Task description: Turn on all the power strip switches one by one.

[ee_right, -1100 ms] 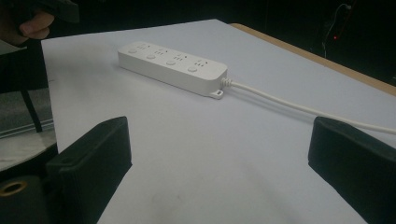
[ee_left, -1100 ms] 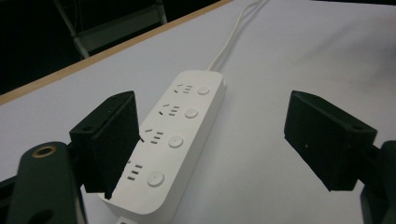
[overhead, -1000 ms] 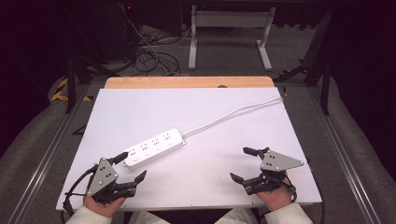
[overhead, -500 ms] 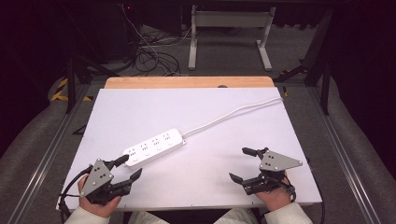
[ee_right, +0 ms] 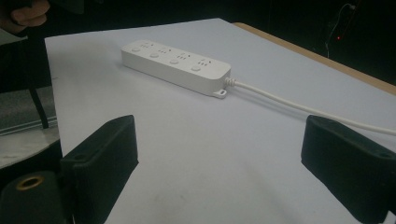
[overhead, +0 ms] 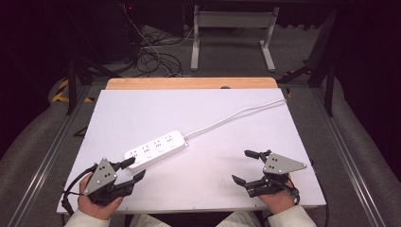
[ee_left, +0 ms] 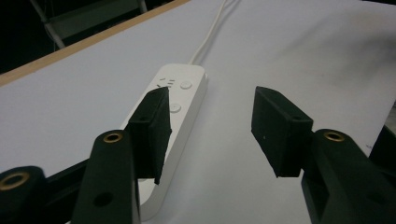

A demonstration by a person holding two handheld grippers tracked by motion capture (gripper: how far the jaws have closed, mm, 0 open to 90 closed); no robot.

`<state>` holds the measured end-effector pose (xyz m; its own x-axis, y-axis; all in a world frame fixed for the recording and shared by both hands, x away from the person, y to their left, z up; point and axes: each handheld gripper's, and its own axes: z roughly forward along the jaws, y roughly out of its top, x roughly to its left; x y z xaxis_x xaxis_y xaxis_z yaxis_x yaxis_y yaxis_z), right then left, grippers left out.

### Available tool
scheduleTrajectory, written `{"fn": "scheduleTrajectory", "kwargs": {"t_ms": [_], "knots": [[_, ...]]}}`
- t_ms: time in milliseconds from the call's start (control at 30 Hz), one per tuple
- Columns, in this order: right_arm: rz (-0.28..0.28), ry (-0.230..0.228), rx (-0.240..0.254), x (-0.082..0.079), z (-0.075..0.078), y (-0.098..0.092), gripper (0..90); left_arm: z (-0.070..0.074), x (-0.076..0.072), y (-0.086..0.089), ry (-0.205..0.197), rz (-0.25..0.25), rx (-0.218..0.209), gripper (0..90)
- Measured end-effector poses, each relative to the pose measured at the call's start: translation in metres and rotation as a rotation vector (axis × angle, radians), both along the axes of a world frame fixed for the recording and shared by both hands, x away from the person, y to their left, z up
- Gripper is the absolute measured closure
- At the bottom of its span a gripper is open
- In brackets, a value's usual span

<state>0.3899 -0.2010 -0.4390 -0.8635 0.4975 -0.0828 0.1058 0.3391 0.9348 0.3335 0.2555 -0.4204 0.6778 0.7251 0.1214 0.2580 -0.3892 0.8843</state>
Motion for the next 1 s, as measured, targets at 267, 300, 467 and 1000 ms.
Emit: {"fn": "scheduleTrajectory", "kwargs": {"t_ms": [267,300,467,1000], "knots": [[0.003,-0.001,0.001,0.0,0.0,0.001,12.0,0.01,0.009,0.004,0.038,0.016,-0.011,56.9],[0.005,-0.001,0.003,0.0,0.0,0.001,12.1,0.01,0.01,0.004,0.037,0.02,-0.005,56.9],[0.007,0.001,0.004,0.0,0.0,0.001,12.3,0.013,0.016,0.006,0.05,0.04,0.011,55.4],[0.011,0.004,0.004,0.001,-0.001,0.0,12.3,0.02,0.034,0.012,0.095,0.027,0.004,60.9]]}}
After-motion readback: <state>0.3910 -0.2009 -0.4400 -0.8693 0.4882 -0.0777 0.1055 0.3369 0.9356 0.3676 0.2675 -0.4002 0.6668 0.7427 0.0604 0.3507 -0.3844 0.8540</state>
